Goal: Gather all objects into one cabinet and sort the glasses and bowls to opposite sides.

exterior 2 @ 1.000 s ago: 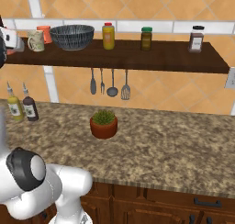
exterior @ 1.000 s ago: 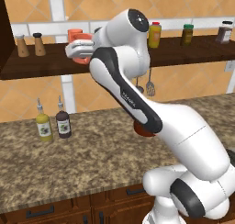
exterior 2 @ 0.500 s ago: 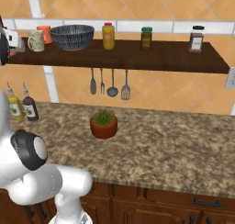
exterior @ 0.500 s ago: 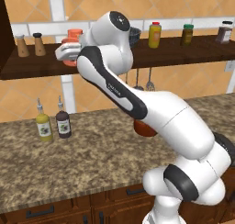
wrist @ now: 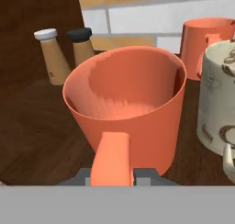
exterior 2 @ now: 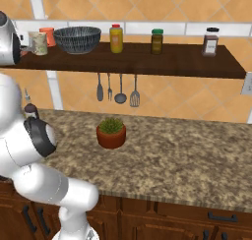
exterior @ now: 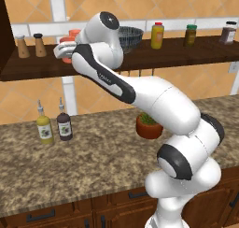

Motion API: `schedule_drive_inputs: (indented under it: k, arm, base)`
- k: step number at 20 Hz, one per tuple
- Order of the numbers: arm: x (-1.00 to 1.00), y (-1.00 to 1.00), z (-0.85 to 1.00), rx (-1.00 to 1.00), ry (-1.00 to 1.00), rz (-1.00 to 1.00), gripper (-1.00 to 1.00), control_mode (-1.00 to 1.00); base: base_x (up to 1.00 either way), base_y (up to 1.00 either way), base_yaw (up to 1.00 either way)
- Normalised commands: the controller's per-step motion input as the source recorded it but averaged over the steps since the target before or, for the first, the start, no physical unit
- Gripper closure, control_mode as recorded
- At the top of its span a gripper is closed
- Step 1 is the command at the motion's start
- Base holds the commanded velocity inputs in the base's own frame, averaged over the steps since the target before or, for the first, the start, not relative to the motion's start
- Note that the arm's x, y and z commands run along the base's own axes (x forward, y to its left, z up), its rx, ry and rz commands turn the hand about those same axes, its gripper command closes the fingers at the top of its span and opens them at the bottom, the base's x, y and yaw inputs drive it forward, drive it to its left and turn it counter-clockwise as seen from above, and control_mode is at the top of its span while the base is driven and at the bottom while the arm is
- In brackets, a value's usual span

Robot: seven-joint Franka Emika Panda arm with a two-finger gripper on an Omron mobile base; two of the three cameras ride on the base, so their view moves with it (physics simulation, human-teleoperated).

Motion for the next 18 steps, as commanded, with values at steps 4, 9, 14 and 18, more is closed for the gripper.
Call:
schedule_drive_inputs:
  k: [4, 9, 14, 18]
  arm:
    - [0.55, 0.23, -0.27, -0.05, 0.01, 0.00, 1.00, -1.00]
    - [0.32, 0.21, -0.22, -0.02, 0.02, 0.00, 1.00, -1.00]
    - [0.00, 0.08, -0.09, 0.02, 0.00, 0.00, 1.00, -1.00]
    - [0.00, 0.49, -0.36, 0.10, 0.03, 0.00, -1.00, -1.00]
  base:
    - [0.00, 0.00, 0.00]
    - [0.00, 0.00, 0.00]
    - [0.00, 0.00, 0.00]
    - [0.00, 0.00, 0.00]
